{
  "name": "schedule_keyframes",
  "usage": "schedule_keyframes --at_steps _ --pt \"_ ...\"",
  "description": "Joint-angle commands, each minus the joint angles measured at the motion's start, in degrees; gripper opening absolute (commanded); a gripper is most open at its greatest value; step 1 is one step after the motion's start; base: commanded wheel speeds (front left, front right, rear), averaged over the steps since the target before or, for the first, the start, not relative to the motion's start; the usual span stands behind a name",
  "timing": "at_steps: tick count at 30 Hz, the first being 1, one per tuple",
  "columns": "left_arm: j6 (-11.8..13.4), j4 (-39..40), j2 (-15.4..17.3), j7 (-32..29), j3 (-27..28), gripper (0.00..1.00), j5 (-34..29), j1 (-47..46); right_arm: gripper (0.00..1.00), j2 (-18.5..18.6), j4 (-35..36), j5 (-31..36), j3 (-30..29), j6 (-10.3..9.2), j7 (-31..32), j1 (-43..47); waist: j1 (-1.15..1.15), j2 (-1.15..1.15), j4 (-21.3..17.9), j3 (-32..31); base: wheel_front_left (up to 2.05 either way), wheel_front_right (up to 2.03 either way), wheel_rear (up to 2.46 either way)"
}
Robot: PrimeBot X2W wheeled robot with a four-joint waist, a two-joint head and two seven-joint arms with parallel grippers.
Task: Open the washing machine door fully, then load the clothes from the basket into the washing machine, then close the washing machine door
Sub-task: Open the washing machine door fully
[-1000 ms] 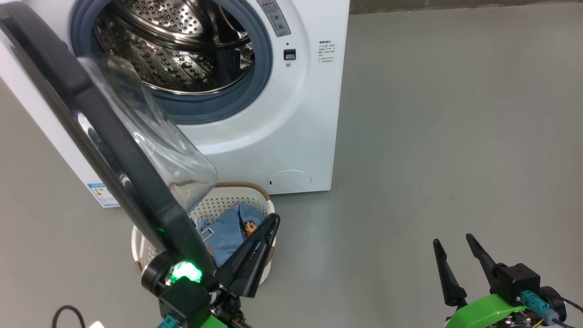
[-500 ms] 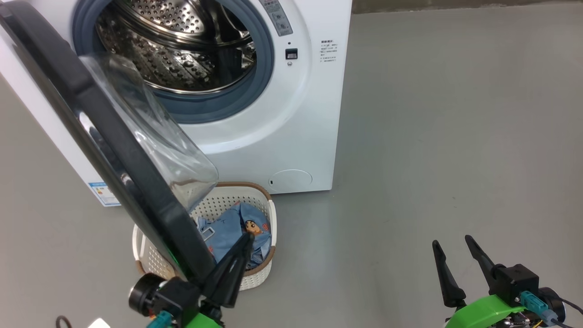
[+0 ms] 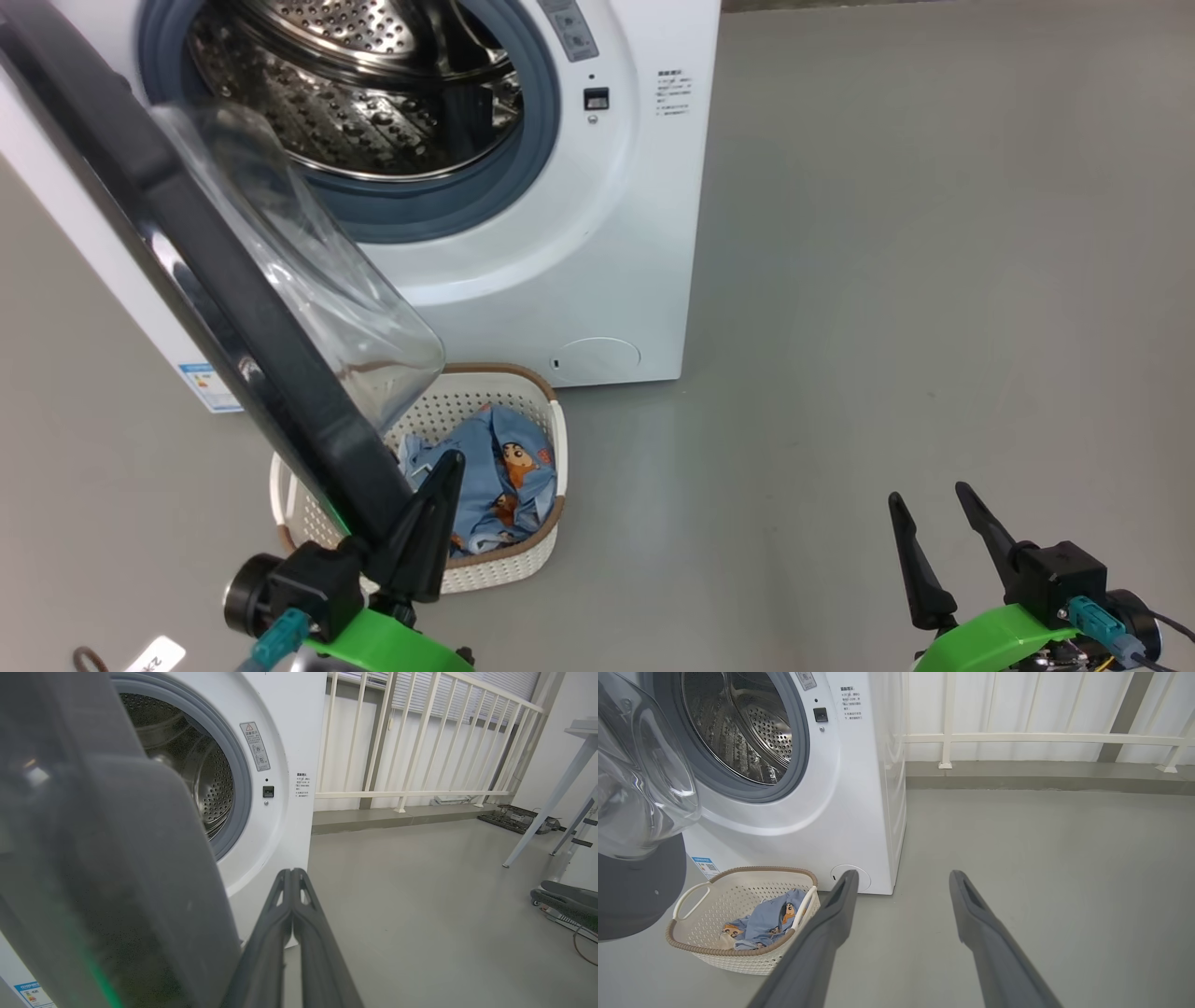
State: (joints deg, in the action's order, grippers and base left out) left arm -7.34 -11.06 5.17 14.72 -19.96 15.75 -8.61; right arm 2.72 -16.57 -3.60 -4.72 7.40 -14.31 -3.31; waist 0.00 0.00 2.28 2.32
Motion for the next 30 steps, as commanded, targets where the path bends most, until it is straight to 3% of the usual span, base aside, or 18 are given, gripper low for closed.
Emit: schedule_keyframes --at_steps 1,16,30 --pt "-0.1 0.5 0.4 0.3 2.8 0.00 -0.4 -1.8 1.00 0.2 1.1 0.0 1.2 0.09 -0.7 -1.1 0.00 0.00 0.6 0.0 0.00 0.00 0.00" --pt "0.3 -2.9 -0.2 0.3 7.9 0.00 -2.1 0.7 1.00 0.2 0.7 -0.4 1.7 0.09 -0.7 -0.8 0.00 0.00 5.7 -1.0 0.00 0.00 0.00" --pt "4.3 -2.9 -0.1 0.3 18.0 0.00 -1.6 4.6 1.00 0.2 0.7 -0.7 1.0 0.09 -0.7 -0.2 0.00 0.00 11.6 -1.6 0.00 0.00 0.00"
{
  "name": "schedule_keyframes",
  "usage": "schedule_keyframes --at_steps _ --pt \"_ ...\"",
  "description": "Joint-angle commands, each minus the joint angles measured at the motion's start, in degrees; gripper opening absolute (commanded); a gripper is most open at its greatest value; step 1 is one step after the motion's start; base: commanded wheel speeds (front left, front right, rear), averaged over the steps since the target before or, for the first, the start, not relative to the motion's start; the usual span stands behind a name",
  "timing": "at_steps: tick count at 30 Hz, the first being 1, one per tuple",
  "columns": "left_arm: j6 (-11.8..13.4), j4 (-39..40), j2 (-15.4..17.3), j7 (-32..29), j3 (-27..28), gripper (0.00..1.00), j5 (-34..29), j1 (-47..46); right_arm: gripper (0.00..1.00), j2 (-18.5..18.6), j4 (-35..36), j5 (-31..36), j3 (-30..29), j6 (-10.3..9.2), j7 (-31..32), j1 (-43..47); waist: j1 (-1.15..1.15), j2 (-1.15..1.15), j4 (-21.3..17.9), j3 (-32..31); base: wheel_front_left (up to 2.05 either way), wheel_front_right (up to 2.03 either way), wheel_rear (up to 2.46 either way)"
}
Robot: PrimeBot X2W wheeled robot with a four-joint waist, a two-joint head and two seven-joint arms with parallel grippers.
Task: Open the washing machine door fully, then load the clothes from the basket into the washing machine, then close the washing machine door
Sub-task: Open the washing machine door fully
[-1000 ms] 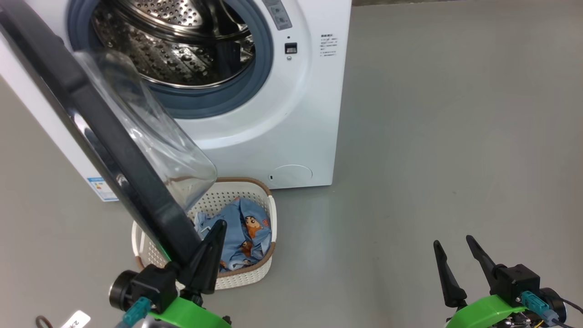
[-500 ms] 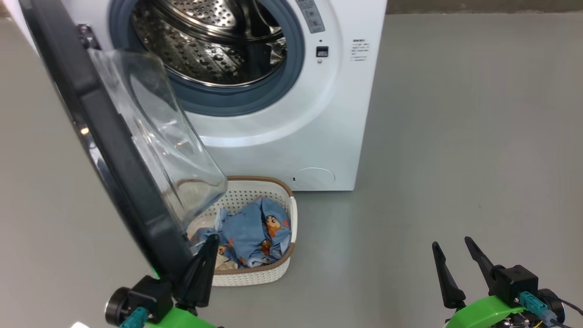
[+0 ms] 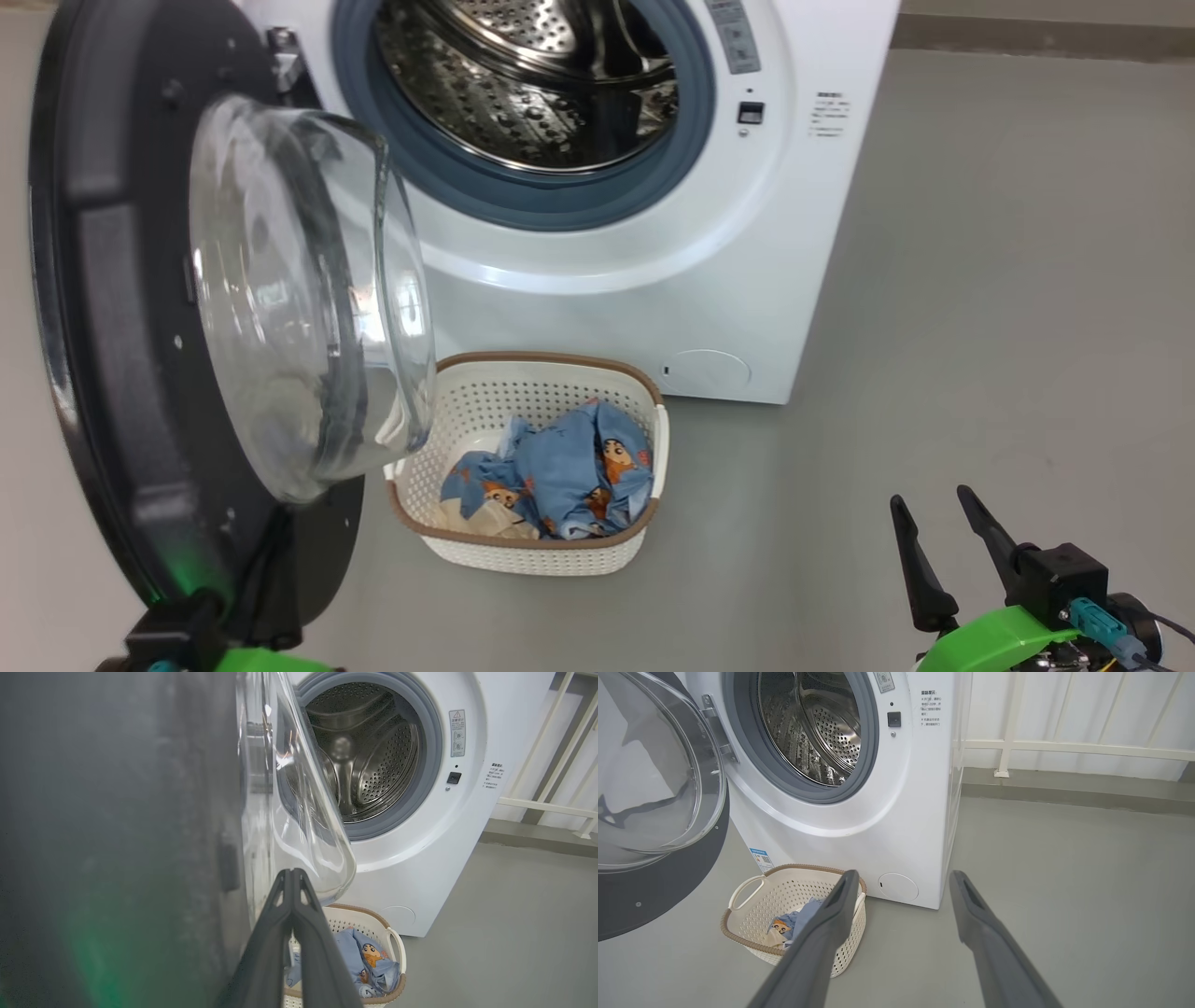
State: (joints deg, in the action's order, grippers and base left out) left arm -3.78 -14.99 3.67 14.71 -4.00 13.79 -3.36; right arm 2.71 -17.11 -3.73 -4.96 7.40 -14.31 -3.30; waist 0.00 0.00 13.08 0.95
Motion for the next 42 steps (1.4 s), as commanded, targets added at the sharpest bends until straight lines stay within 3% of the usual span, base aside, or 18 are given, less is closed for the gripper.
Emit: schedule_keyframes --at_steps 1,9,19,27,32,42 --pt "0.9 0.9 1.5 0.3 2.7 0.00 0.4 -0.4 1.00 0.2 1.2 -0.6 1.2 0.09 -0.7 -0.2 0.00 0.00 1.1 -0.3 0.00 0.00 0.00" --pt "2.2 -1.0 2.3 0.3 9.0 0.00 1.4 0.2 1.00 0.2 0.7 -1.1 2.2 0.09 -0.7 -0.4 0.00 0.00 1.4 -1.1 0.00 0.00 0.00" --pt "3.2 -6.3 6.3 0.3 18.4 0.00 3.5 -4.3 1.00 0.2 1.2 0.1 1.7 0.09 -0.7 -0.8 0.00 0.00 -0.8 0.5 0.00 0.00 0.00" --pt "2.3 -11.3 10.8 0.3 25.5 0.00 4.8 -9.0 1.00 0.2 2.0 1.4 1.8 0.09 -0.7 -2.0 0.00 0.00 -1.3 4.3 0.00 0.00 0.00" --pt "0.3 -15.5 14.1 0.3 29.1 0.00 4.3 -13.6 1.00 0.2 1.9 2.1 2.0 0.09 -0.7 -3.8 0.00 0.00 -1.5 6.9 0.00 0.00 0.00" --pt "-1.2 -17.5 15.2 0.3 31.8 0.00 1.8 -16.0 1.00 0.2 1.8 1.8 2.3 0.09 -0.7 -5.0 0.00 0.00 -2.7 7.6 0.00 0.00 0.00"
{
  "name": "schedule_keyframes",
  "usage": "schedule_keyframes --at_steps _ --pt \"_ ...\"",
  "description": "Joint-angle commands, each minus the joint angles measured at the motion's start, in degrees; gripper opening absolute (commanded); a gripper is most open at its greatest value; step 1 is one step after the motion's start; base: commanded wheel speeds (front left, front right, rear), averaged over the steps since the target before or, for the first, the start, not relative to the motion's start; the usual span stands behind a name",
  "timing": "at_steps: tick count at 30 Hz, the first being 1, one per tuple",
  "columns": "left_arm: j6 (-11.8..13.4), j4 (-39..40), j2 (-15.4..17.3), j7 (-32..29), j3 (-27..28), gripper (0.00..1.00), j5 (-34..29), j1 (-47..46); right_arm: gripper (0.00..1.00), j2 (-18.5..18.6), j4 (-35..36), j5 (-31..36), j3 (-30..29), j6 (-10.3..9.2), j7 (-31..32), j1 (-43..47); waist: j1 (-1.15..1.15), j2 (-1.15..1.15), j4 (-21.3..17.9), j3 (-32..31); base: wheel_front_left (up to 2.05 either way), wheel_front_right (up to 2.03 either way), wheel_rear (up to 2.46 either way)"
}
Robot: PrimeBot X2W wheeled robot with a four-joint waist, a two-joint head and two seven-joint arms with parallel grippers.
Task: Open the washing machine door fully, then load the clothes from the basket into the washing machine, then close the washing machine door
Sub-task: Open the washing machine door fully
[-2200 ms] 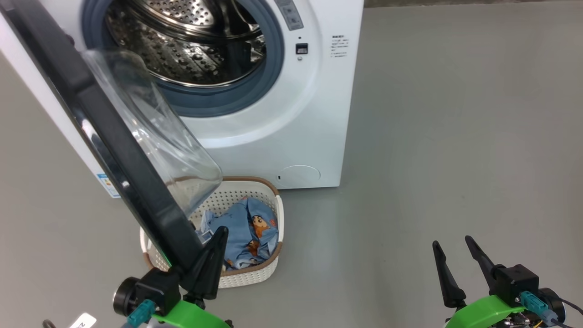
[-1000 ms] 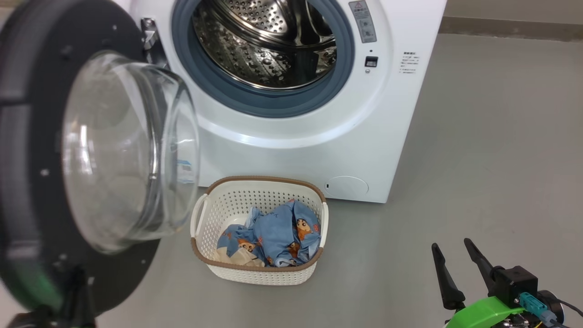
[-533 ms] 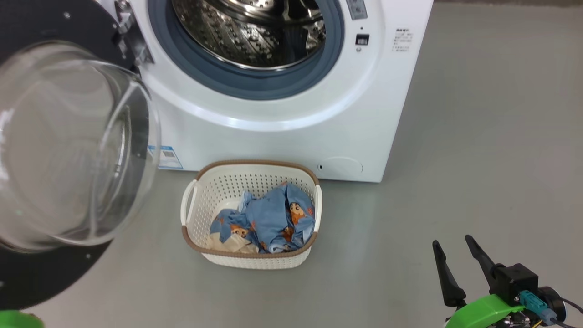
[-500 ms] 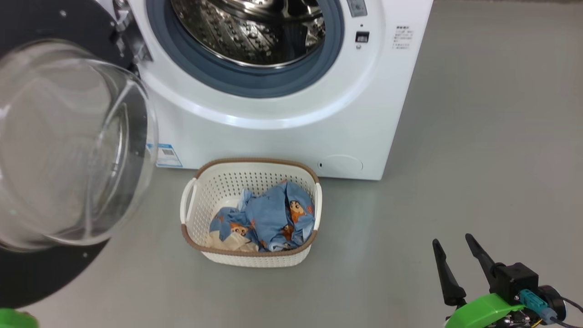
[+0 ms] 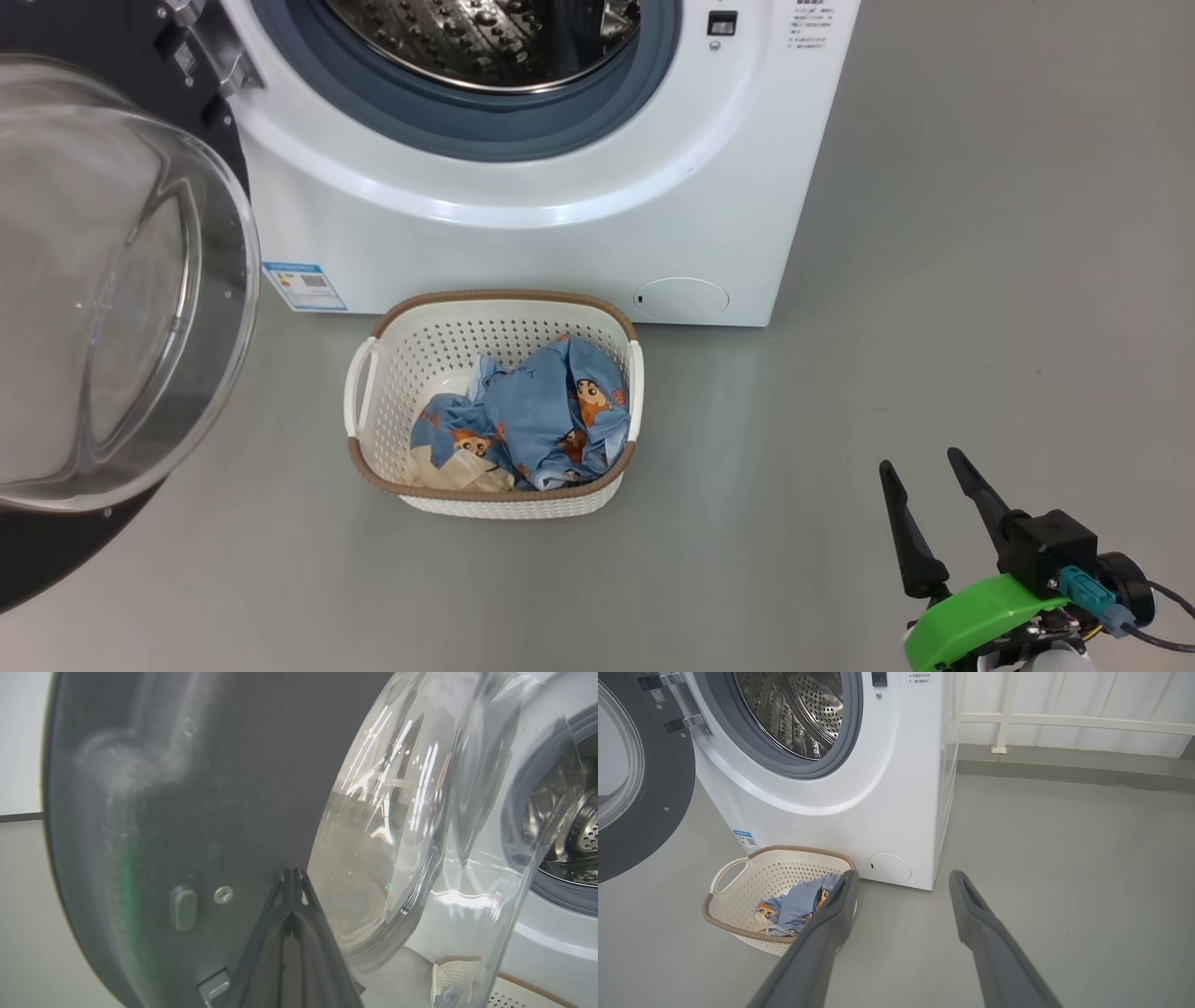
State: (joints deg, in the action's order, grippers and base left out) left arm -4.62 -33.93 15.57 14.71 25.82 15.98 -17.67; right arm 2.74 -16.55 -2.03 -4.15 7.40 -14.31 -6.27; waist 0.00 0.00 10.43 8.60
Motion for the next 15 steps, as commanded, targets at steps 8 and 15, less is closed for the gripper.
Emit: schedule_keyframes --at_steps 8,15 --pt "-2.0 7.6 -0.5 0.3 2.5 0.00 -3.4 1.6 1.00 0.1 1.3 -0.8 1.3 0.09 -0.7 -1.2 0.00 0.00 -0.9 -1.3 0.00 0.00 0.00" --pt "-2.7 16.9 -5.5 0.3 -1.7 0.00 -6.3 6.7 1.00 0.1 1.8 -1.5 1.3 0.09 -0.7 -0.5 0.00 0.00 -1.7 -2.3 0.00 0.00 0.00"
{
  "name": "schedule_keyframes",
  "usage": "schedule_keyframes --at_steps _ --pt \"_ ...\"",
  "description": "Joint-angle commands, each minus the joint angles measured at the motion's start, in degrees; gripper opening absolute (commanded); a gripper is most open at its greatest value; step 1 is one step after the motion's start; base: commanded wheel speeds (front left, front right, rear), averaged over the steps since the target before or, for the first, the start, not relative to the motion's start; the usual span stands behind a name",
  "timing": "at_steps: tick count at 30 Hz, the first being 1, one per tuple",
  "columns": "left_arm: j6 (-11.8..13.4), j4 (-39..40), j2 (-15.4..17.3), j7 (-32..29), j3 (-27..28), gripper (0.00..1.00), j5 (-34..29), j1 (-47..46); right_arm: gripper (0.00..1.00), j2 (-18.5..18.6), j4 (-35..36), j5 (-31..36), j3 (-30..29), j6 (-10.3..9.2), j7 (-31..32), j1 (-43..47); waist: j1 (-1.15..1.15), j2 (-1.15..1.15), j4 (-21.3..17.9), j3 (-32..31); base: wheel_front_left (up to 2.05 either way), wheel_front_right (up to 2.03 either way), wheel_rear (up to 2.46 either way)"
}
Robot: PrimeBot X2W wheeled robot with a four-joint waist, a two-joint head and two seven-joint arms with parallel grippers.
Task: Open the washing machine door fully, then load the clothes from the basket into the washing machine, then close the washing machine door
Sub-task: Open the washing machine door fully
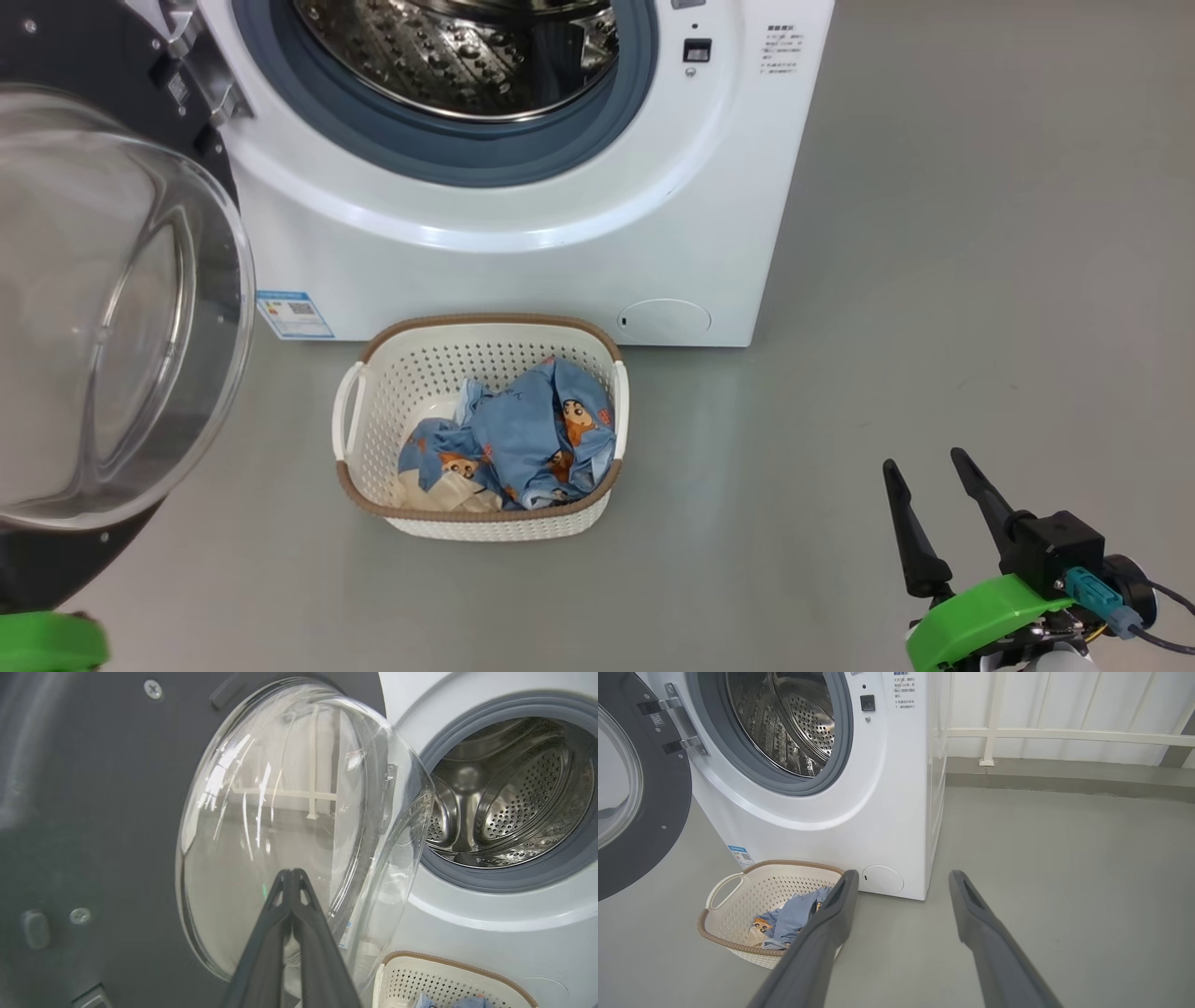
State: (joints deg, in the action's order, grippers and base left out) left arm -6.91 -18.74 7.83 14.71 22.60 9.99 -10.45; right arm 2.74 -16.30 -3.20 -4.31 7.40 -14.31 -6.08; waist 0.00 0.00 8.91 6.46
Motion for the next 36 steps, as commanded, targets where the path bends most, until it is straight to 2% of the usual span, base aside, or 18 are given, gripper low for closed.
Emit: schedule_keyframes --at_steps 1,2,3,5,6,7,17,23,36 --pt "-0.4 2.9 1.7 0.3 0.6 0.00 -0.6 0.1 1.00 0.1 1.6 -0.4 1.5 0.09 -0.7 -0.7 0.00 0.00 -0.3 -0.4 0.00 0.00 0.00" --pt "-0.5 4.0 1.2 0.3 -0.4 0.05 -0.7 0.8 1.00 0.1 1.6 -0.4 1.5 0.09 -0.7 -0.5 0.00 0.00 -0.5 -0.6 0.00 0.00 0.00" --pt "-0.5 4.9 0.8 0.3 -1.4 0.23 -0.9 1.5 1.00 0.1 1.6 -0.5 1.7 0.09 -0.7 -0.5 0.00 0.00 -0.8 -0.9 0.00 0.00 0.00" --pt "-0.5 6.9 0.0 0.3 -2.9 0.48 -0.8 2.6 1.00 0.1 1.7 -0.6 1.9 0.09 -0.7 -0.3 0.00 0.00 -1.3 -1.4 0.00 0.00 0.00" --pt "-0.5 7.7 -0.2 0.3 -3.8 0.85 -0.7 3.2 1.00 0.1 1.8 -0.7 2.0 0.09 -0.7 -0.2 0.00 0.00 -1.6 -1.7 0.00 0.00 0.00" --pt "-0.6 8.3 -0.4 0.3 -4.6 1.00 -0.4 3.8 1.00 0.1 2.0 -0.8 2.1 0.09 -0.7 0.0 0.00 0.00 -1.9 -1.9 0.00 0.00 0.00" --pt "-0.6 12.0 -1.4 0.3 -11.6 1.00 -0.8 10.3 1.00 0.1 3.4 -1.0 3.0 0.09 -0.7 1.5 0.00 0.00 -6.0 -5.0 0.00 0.00 0.00" --pt "-0.6 12.4 -2.2 0.3 -13.8 1.00 -1.6 13.2 1.00 0.1 4.3 -1.2 4.4 0.09 -0.7 2.4 0.00 0.00 -7.8 -6.5 0.00 0.00 0.00" --pt "-0.6 9.9 -2.1 0.3 -16.2 1.00 -1.7 13.5 1.00 0.1 6.0 -1.0 6.5 0.09 -0.7 2.7 0.00 0.00 -8.4 -7.3 0.00 0.00 0.00"
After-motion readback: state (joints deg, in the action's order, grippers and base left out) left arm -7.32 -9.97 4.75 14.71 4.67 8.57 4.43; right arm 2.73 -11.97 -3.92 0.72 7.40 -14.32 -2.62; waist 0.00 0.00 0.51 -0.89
